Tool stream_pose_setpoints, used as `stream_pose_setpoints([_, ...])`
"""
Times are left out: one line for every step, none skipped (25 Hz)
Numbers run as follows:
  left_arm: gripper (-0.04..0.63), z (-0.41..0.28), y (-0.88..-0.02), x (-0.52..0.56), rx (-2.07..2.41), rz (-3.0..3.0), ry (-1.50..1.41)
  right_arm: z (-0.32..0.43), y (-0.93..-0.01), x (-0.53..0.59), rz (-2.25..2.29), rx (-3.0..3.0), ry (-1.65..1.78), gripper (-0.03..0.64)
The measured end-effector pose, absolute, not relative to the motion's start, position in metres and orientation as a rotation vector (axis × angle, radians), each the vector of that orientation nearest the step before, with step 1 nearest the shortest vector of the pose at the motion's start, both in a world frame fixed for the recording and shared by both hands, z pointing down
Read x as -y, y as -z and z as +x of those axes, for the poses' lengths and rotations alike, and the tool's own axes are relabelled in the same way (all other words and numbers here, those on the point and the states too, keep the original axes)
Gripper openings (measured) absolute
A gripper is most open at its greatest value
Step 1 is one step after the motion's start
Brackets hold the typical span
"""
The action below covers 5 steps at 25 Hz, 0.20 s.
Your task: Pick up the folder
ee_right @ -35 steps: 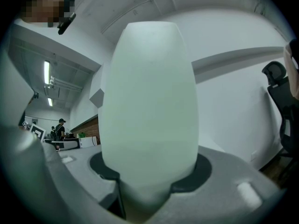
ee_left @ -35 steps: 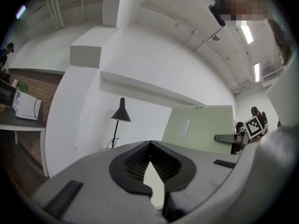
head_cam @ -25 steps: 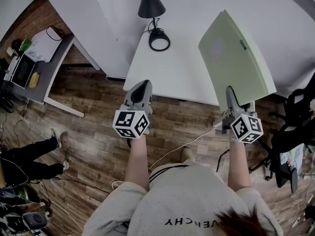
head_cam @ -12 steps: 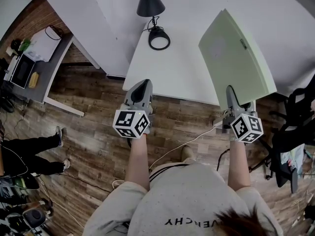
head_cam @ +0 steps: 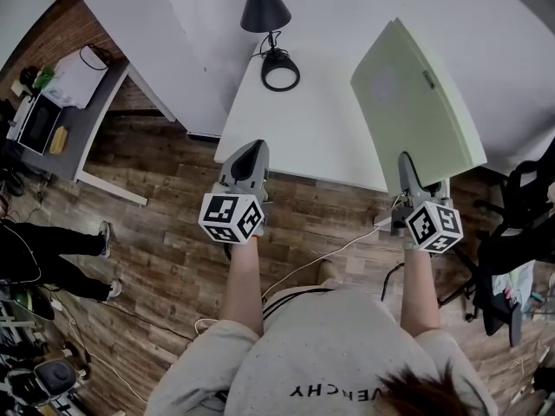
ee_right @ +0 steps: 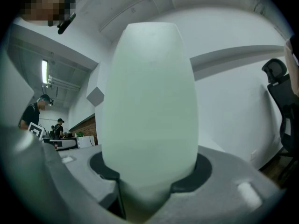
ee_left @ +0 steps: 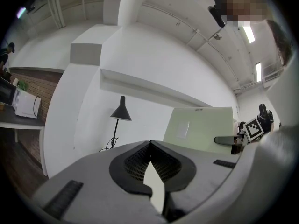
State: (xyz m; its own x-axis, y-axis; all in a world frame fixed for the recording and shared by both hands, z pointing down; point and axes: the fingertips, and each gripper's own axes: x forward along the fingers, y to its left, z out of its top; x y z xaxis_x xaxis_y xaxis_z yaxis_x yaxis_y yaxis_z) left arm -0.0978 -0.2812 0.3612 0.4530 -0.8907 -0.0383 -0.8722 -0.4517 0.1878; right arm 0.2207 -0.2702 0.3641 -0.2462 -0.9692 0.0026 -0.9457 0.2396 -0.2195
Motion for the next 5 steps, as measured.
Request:
stream_pose_setpoints([-0.002, -0.0974, -0.3615, 0.2828, 1.562, 2.553, 0.197, 0.2215, -0.3644, 0.2722, -1.839, -2.366, 0.266, 0.259])
stream_pose_setpoints([-0.002, -0.0966, -0.3617, 0.2844, 1.564, 2.551, 0.196, 0.2227, -0.3645, 0.2741, -1.839, -2.367, 0.267, 0.261])
stream_pose_setpoints([-0.003, -0.0955, -0.3617, 0.286, 1.565, 2.549, 0.196, 0.2239, -0.3645, 0.2759, -1.839, -2.368, 0.267, 0.261])
stream_pose_setpoints([-0.002, -0.0943, -0.3616, 0.2873, 1.565, 2.548, 0.195, 0.2252, -0.3645, 0.2776, -1.839, -2.369, 0.266, 0.261])
stream_pose_setpoints([-0.002, -0.0931, -0.3615, 0.2887, 1.566, 2.546, 0.195, 0.2265, -0.3644, 0.2792, -1.839, -2.371, 0.266, 0.261])
